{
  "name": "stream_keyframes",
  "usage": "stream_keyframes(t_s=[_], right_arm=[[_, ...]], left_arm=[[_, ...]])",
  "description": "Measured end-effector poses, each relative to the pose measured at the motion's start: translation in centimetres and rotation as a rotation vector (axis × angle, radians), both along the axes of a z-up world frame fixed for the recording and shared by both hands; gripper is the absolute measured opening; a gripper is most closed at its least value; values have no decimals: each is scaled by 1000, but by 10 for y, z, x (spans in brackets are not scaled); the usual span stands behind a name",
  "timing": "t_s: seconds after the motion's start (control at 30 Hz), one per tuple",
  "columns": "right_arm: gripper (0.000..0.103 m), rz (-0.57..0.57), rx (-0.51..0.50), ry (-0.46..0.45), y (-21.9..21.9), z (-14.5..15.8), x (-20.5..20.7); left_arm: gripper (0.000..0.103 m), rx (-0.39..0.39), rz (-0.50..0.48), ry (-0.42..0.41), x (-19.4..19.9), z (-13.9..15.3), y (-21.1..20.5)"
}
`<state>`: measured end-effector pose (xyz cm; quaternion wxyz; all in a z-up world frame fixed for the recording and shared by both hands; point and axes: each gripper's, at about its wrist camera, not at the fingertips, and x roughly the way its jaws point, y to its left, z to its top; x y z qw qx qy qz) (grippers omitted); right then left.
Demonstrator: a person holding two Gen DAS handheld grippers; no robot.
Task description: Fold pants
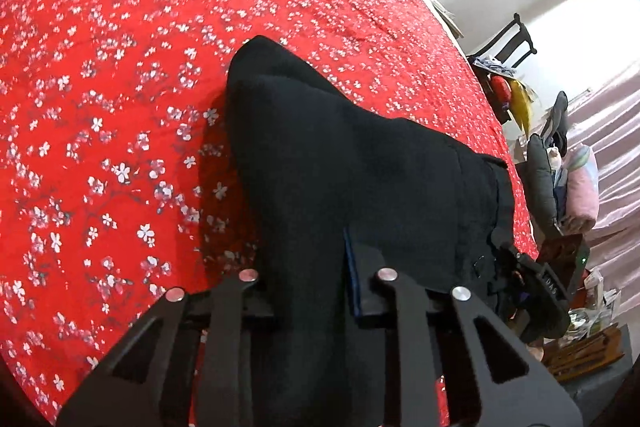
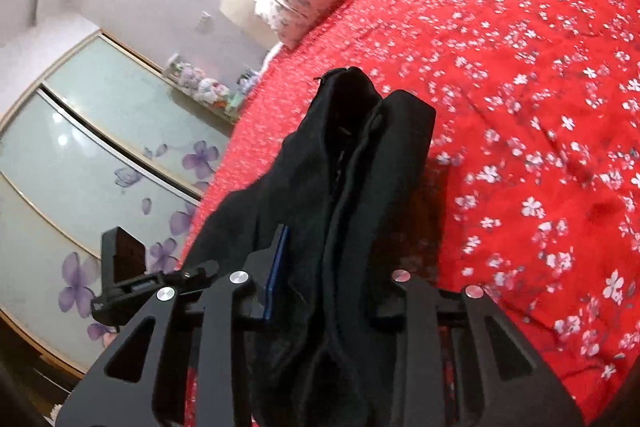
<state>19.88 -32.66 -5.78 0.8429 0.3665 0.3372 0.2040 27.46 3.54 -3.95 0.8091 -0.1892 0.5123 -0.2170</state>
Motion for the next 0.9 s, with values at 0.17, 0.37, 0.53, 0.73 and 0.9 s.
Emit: stream_keyframes(t_s=[0.17,0.37,0.53,0.73,0.9], right_arm=[[31,5,91,-11,-7,0,2],[31,2,190,-59,-17,4,2],[30,-48,218,-146,-35,20,-1],[30,-128,180,-134,-62,22,-3],[30,-213,86,14,-67,-6,8]], left_arm=[[19,-17,1,-44,-6,13,-1],[18,-54,-25,-130,-10,44,-17],[18,-117,-18,-206,-6,60,-32],[19,-154,-13,-157,2,31,-56],[28,-122,68,-89,11,-7,-54]])
